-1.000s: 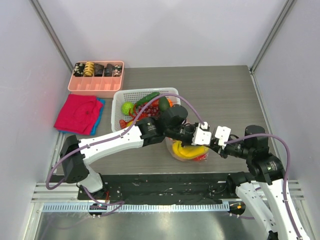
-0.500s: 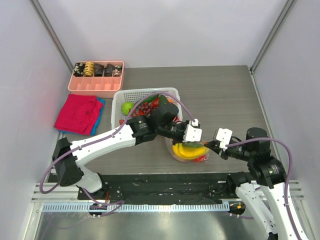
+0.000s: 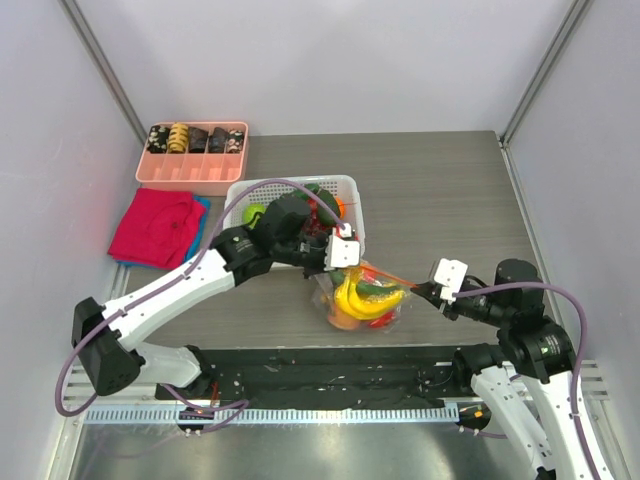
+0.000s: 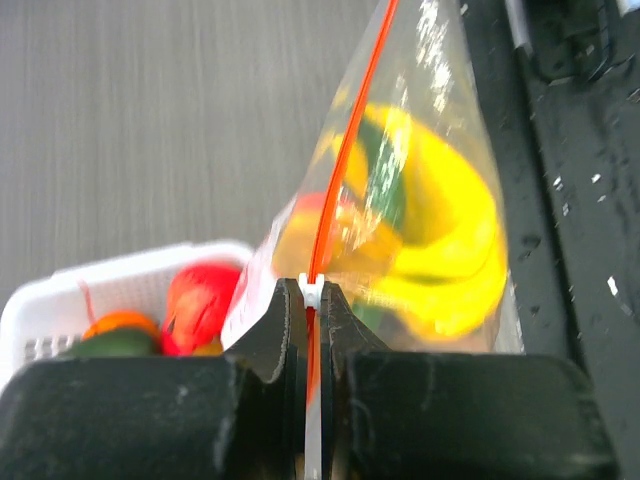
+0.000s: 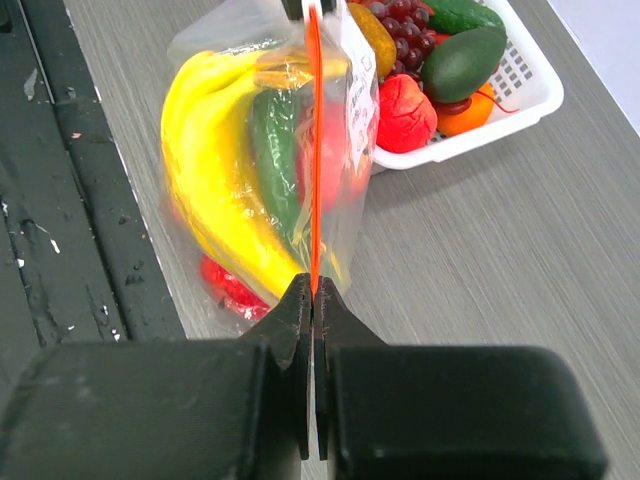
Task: Place the food in the zip-top bag and seal the zipper
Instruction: Zip the zipper food storage bag at the center of the board.
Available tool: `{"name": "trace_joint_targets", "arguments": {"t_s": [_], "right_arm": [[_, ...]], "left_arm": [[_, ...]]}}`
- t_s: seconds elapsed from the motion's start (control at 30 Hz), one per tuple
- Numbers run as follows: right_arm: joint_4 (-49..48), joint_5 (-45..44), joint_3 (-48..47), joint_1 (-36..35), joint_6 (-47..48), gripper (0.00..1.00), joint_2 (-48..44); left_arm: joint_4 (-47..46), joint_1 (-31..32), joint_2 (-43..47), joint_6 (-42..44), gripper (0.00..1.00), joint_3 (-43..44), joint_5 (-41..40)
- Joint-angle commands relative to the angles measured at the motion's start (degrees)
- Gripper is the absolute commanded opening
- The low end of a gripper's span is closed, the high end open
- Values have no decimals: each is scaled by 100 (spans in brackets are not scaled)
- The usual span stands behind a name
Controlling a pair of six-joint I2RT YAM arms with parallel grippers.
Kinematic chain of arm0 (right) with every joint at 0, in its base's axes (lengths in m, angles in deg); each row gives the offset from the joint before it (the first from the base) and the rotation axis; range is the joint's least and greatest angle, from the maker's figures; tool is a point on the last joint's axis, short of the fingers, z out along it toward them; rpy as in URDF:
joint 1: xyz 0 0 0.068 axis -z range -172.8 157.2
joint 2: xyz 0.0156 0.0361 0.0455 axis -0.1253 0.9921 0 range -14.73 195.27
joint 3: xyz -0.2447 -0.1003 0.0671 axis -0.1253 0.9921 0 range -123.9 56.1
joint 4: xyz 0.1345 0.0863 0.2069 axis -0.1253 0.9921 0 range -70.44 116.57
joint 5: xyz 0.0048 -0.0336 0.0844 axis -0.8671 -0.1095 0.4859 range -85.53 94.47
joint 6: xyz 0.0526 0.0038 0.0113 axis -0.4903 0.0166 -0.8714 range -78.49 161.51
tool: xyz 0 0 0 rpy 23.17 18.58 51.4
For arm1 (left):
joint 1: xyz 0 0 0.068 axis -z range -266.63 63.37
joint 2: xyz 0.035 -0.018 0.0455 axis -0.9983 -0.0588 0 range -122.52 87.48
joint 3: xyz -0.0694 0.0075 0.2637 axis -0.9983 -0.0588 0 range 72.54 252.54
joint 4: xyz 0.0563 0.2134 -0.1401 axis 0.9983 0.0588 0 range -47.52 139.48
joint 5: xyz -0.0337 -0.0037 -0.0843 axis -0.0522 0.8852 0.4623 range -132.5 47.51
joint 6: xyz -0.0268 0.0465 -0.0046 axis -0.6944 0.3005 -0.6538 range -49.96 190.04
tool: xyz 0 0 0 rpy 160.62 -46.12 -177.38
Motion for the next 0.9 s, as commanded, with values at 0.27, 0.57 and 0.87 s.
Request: {"name": "trace_joint_targets", "arguments": {"t_s": [0.27,0.57,0.87], "right_arm": [[245,-546,-259,-13,119,1,-292],[447,-528,-338,-4,154,1,-231],[632,-546,-523,-13,365,1,60]], "left_arm": [[707,-863,591,620,0,-272,-546],[910,-1295,714,726,0,-334,-142],[1094,-1373,705,655,0,-218,-115]]}}
